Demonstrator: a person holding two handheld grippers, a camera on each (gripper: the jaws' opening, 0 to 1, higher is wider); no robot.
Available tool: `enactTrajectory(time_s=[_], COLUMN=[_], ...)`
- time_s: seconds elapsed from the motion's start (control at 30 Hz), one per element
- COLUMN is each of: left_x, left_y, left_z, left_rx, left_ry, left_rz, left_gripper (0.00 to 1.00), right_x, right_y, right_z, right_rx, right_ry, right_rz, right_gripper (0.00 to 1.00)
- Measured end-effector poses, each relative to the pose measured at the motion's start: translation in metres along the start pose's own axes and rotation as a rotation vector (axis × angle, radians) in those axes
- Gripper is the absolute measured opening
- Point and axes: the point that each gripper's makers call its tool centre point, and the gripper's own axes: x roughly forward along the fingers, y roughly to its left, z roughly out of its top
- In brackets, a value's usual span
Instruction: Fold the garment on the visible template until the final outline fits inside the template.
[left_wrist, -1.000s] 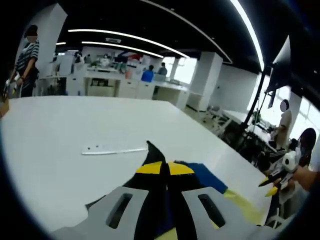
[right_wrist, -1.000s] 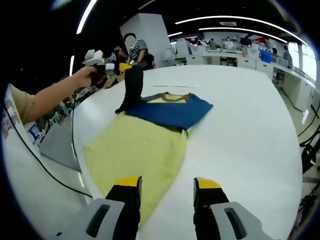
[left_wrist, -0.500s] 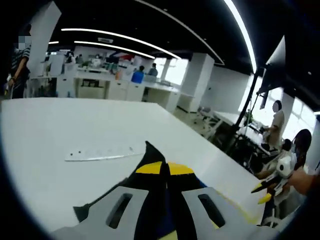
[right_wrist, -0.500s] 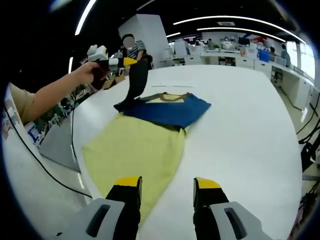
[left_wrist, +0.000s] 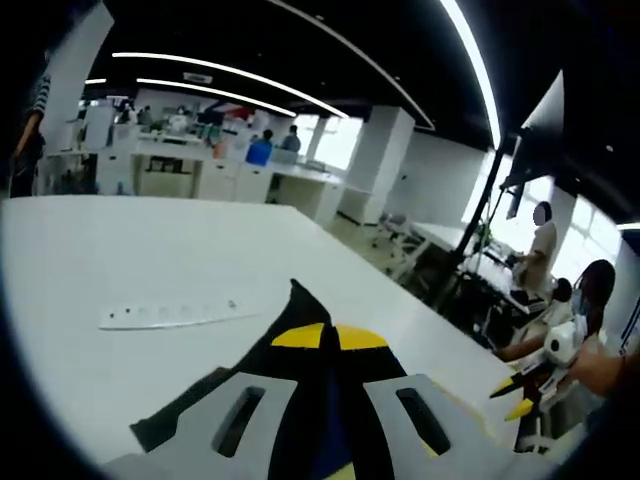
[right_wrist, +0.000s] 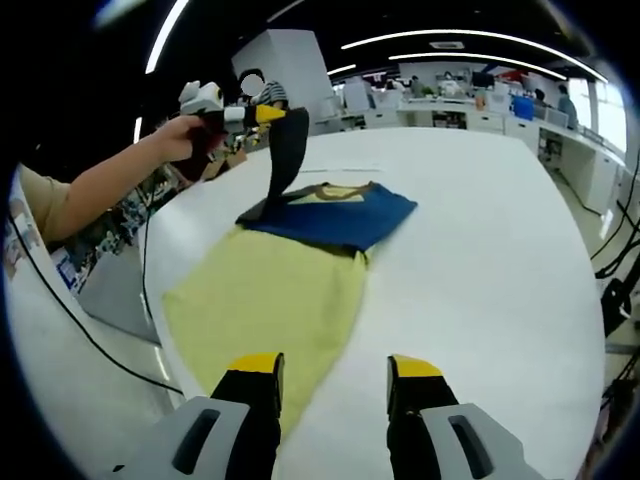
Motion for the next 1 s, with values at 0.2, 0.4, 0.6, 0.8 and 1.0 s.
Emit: enactTrajectory(time_s=[0.2,0.4,0.6,0.8,1.0], left_x=[0.014,0.027,0.040,0.052,0.064], left_y=[-0.011,-0.023,-0.030,-0.033,-0.033], left_z=[-0.005,-0.010,-0.021,-0.034,-0.050], left_rx=[0.005,0.009,0.009,0.005,0.006], left_ry=[0.017,0.036,0.064,0.096,0.136], left_rz=[-0.029,-0.058,-0.074,-0.079,-0.076], left_gripper=[0.00,0.00,0.00,0.00,0.00], right_x=[-0.001,-0.003,-0.004,-0.006,-0.007], right_y=[-0.002,-0.005,-0.008,-0.013,-0.016], right_z=[-0.004,-0.006,-0.008,-0.011,-0.012], right_rx=[0.009,0.019,0.028,0.036,0.042], right_ry=[0.003,0.001,0.003,0.007,0.006], right_rz=[-0.004,-0.010,-0.014,-0.018,-0.022], right_gripper=[0.37,0.37,0.38,0.38,0.37])
